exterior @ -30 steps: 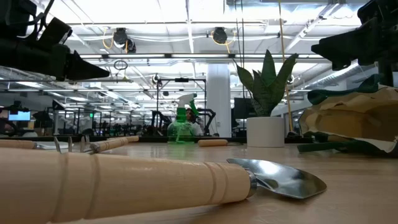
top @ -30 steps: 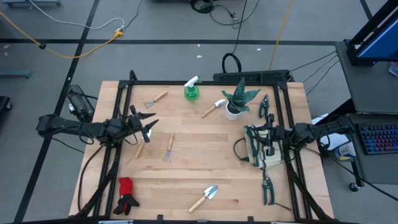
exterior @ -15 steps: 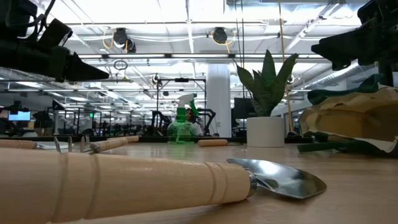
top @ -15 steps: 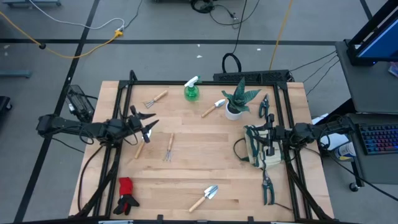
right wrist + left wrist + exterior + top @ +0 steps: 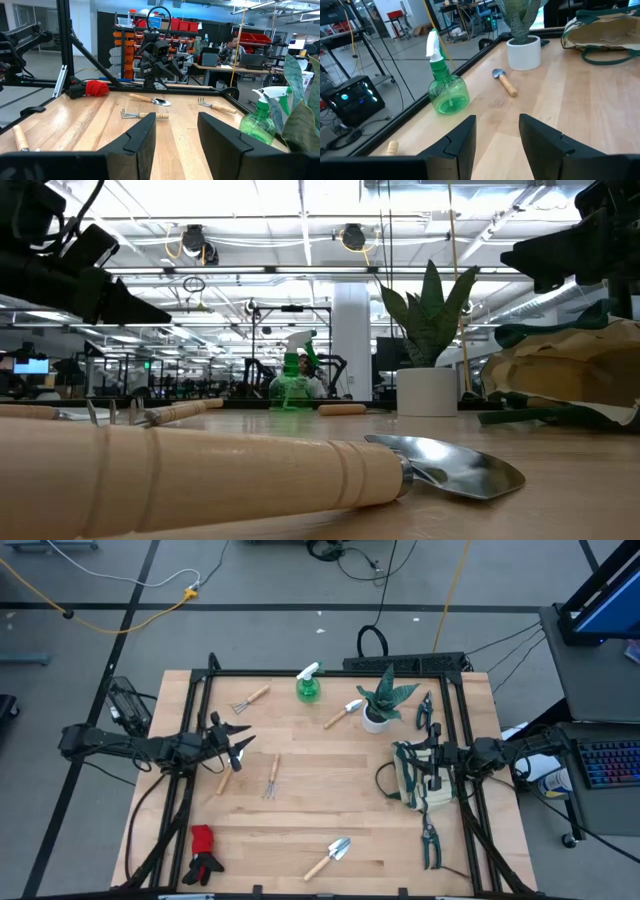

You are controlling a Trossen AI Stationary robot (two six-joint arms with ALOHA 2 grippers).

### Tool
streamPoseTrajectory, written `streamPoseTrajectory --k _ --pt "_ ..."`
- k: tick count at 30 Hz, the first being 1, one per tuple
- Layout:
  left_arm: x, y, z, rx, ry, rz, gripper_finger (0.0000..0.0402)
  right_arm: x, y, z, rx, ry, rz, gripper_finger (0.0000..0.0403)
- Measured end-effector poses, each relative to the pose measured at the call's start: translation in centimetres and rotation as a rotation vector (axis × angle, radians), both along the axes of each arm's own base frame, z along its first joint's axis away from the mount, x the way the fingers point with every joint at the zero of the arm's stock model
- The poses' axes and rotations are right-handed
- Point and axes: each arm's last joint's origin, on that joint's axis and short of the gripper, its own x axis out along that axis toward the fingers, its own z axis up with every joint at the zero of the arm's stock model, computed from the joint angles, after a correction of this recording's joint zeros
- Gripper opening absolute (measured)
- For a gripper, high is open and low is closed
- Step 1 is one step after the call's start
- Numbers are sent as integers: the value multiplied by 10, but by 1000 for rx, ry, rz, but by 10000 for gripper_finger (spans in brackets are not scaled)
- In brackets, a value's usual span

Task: Pick & Place Garden tools in Gardening bag
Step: Prepare the gardening bag

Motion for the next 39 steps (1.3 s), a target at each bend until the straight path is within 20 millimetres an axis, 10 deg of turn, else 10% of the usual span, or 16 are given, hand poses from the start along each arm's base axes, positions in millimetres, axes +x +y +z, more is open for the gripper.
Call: streamPoseTrajectory --k 39 --pt "2 -1 11 -202 -219 -28 157 0 0 0 0 0 0 139"
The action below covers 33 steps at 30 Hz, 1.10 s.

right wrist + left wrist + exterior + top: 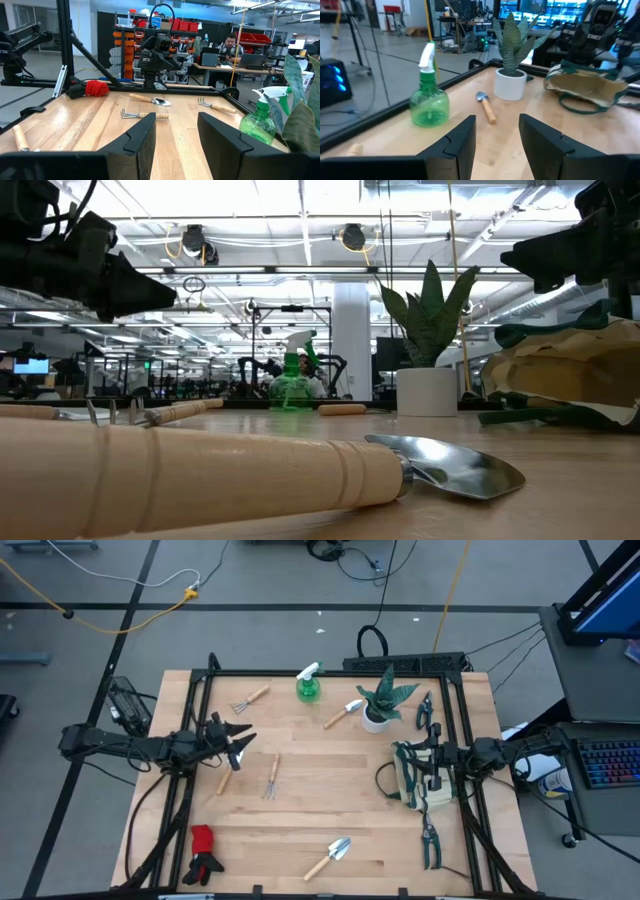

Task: Pick & Place Garden tools in Gardening bag
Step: Prepare the gardening bag

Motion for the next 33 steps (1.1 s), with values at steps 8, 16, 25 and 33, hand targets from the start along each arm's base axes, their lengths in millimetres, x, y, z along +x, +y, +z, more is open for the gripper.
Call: streamPoseTrajectory --k 8,16,25,33 --pt "0 -1 0 -26 -11 -21 157 0 0 0 0 0 0 139" --pt "1 -2 0 -27 -9 -67 157 0 0 0 0 0 0 139" --pt "1 -3 0 -25 -5 -124 157 0 0 0 0 0 0 139" --pt "2 -4 0 -30 -6 -150 157 0 0 0 0 0 0 139"
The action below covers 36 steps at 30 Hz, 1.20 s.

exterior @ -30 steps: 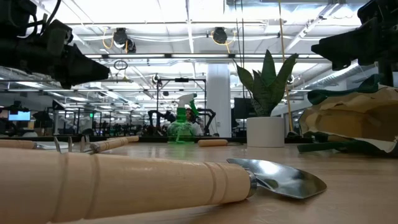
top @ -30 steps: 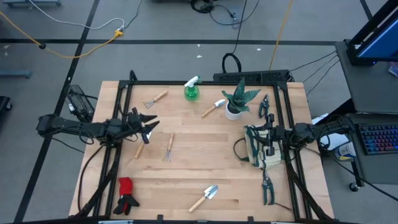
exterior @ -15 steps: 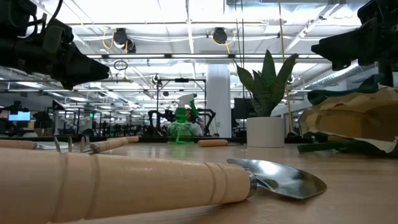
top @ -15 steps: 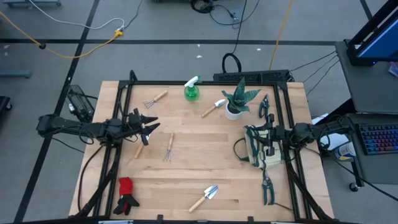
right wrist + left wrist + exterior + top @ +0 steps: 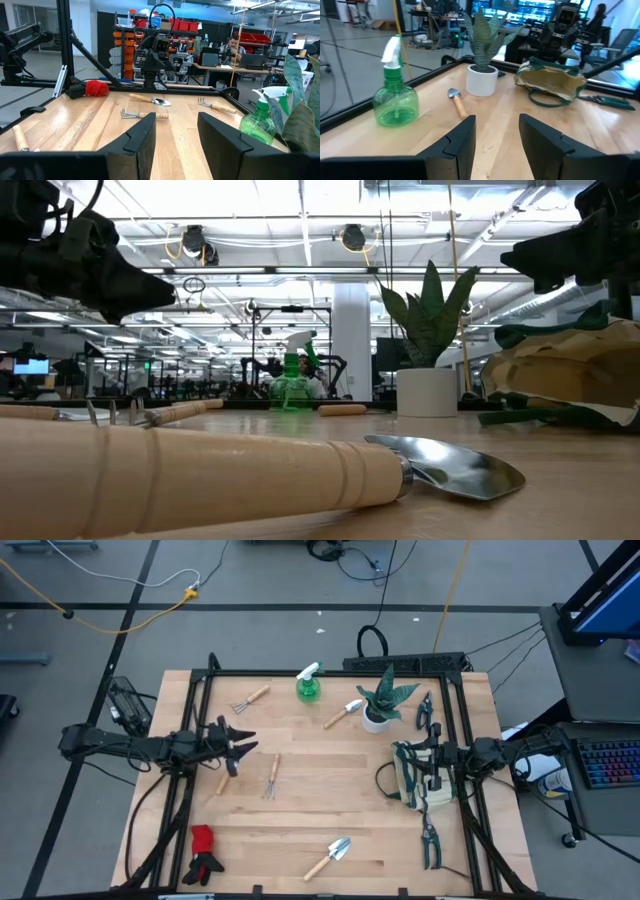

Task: Pick & Place Garden tools in Gardening bag
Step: Prepare the gardening bag

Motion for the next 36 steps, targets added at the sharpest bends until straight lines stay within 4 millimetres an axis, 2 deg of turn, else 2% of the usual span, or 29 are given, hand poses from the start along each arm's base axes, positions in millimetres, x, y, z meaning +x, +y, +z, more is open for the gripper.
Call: streamPoseTrajectory --k 12,36 --pt "1 -2 0 -91 -21 -74 157 0 0 0 0 0 0 139" --pt "1 -3 0 -69 -15 -95 157 0 0 2 5 -22 0 139"
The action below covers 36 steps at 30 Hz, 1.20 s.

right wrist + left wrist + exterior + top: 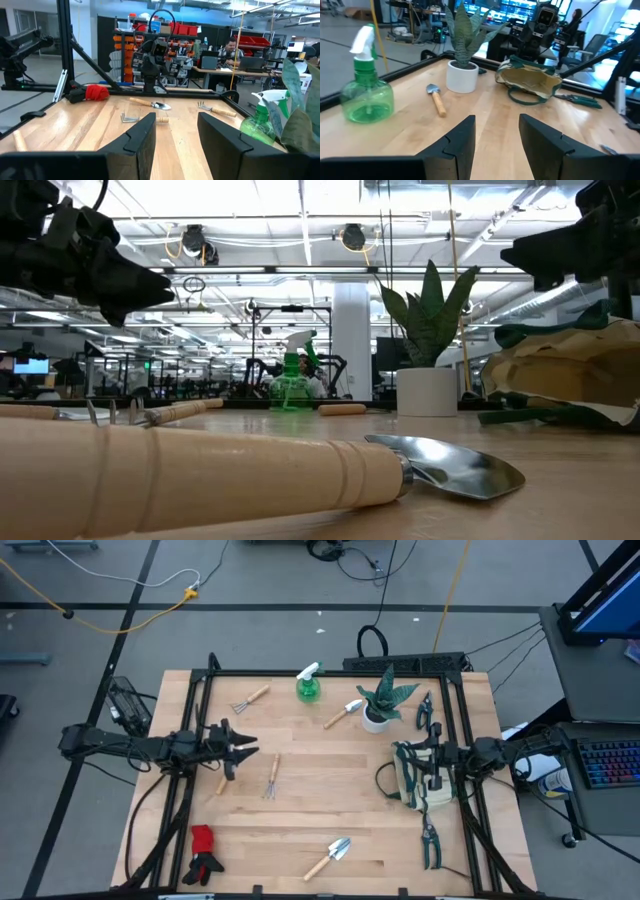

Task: Pick & Place Garden tools in Gardening bag
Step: Prepare the gardening bag

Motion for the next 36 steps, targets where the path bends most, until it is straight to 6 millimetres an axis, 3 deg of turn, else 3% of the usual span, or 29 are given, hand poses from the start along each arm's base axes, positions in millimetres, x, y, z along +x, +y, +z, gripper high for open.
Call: streamPoseTrajectory --k 16,26,30,36 --pt "0 0 1 -100 -26 12 157 -1 -1 10 11 -102 -35 142" --pt "0 1 1 -98 -28 33 157 1 -1 26 12 -250 -40 214" --pt "0 2 1 -95 -31 73 157 7 1 26 -24 -229 -49 219" --pt "0 2 5 -98 -78 86 157 24 4 15 -58 -52 -94 207"
